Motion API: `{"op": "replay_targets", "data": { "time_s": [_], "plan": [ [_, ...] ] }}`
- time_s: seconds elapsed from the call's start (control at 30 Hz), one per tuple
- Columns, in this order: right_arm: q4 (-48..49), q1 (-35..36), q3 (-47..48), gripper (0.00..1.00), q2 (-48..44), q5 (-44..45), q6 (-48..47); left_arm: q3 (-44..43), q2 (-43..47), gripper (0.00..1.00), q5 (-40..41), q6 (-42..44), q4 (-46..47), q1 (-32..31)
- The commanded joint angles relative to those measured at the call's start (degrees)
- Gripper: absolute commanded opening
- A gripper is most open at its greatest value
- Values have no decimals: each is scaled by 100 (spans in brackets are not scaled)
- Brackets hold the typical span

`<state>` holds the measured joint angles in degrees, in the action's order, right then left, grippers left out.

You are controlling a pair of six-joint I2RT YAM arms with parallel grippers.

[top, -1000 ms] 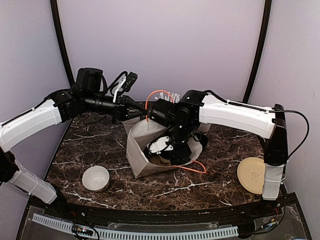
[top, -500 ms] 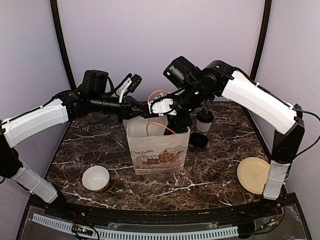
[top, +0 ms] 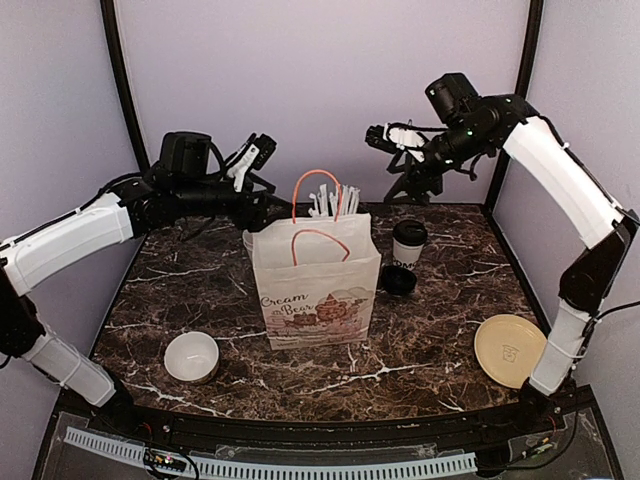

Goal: Pack the takeout coffee

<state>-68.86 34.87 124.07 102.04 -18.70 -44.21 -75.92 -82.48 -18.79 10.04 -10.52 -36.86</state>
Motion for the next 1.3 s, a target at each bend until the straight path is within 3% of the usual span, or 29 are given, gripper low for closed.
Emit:
{"op": "replay_targets", "data": {
  "time_s": [0.0, 0.07, 0.13, 0.27, 0.53, 1.0, 1.27],
  "plan": [
    [247, -955, -623, 81, 417, 118, 285, -201, 635, 74, 487, 191, -37, 21],
    [278, -1278, -743, 86, 723, 384, 263, -218, 753, 76, 620, 225, -157, 24],
    [331, -1567, -785, 98, 1016, 477, 220, -191, 864, 77, 862, 159, -173, 22],
    [449, -1803, -715, 98, 1480, 358, 358, -140, 985, 83, 902, 35, -197, 21],
    [863, -1826, -1038, 98, 1796, 263, 579, -82, 993, 83, 857, -77, -141, 21],
    [1160, -1826, -962, 76, 2128, 360, 887, -54, 916, 82, 684, -73, -104, 25],
    [1285, -1826, -1138, 63, 1752, 429, 930, -39, 944, 81, 676, -68, -117, 24]
  ]
}}
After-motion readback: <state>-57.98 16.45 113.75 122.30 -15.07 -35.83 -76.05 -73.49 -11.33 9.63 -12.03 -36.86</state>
